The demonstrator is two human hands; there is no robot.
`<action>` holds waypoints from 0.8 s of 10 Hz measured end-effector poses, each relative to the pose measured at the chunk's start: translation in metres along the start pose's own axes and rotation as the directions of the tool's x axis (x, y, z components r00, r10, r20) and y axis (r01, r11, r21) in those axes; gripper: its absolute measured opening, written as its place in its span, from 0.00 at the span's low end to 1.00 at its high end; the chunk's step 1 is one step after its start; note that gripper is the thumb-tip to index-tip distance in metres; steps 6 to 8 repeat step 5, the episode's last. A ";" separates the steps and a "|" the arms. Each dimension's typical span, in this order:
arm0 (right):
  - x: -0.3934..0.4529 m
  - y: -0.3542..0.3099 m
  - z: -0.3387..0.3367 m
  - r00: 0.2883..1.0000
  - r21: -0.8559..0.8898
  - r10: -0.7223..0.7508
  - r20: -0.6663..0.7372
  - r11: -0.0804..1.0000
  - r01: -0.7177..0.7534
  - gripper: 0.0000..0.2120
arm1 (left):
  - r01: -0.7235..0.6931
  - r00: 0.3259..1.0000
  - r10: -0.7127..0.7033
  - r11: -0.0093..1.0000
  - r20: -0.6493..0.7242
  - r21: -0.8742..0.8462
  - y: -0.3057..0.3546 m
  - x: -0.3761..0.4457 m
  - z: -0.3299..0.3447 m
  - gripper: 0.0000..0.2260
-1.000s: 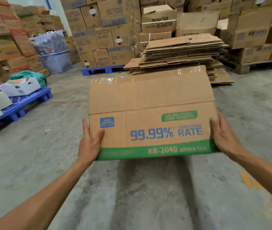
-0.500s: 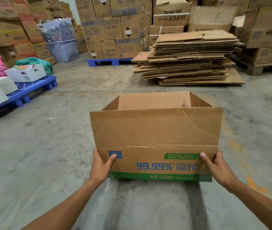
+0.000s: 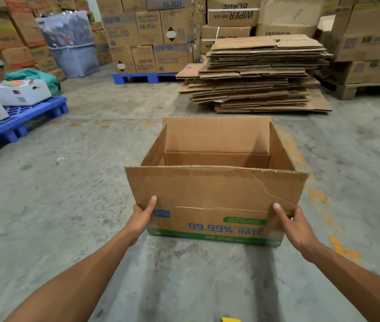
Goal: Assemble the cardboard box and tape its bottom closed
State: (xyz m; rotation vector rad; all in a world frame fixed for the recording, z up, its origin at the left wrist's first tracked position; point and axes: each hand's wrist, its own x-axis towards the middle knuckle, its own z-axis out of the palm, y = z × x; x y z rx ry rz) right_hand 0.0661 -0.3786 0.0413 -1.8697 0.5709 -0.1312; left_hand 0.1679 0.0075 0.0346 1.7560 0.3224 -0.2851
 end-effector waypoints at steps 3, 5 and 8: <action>0.001 -0.010 0.003 0.941 0.117 0.330 0.076 0.934 -0.337 0.39 | 0.086 0.995 -0.090 0.991 0.034 0.099 0.008 -0.006 0.006 0.47; -0.021 -0.022 0.024 0.840 -0.122 0.492 0.230 0.871 -0.477 0.36 | 0.287 0.931 -0.357 0.849 0.080 0.444 0.001 -0.021 0.025 0.24; -0.021 -0.022 0.024 0.840 -0.122 0.492 0.230 0.871 -0.477 0.36 | 0.287 0.931 -0.357 0.849 0.080 0.444 0.001 -0.021 0.025 0.24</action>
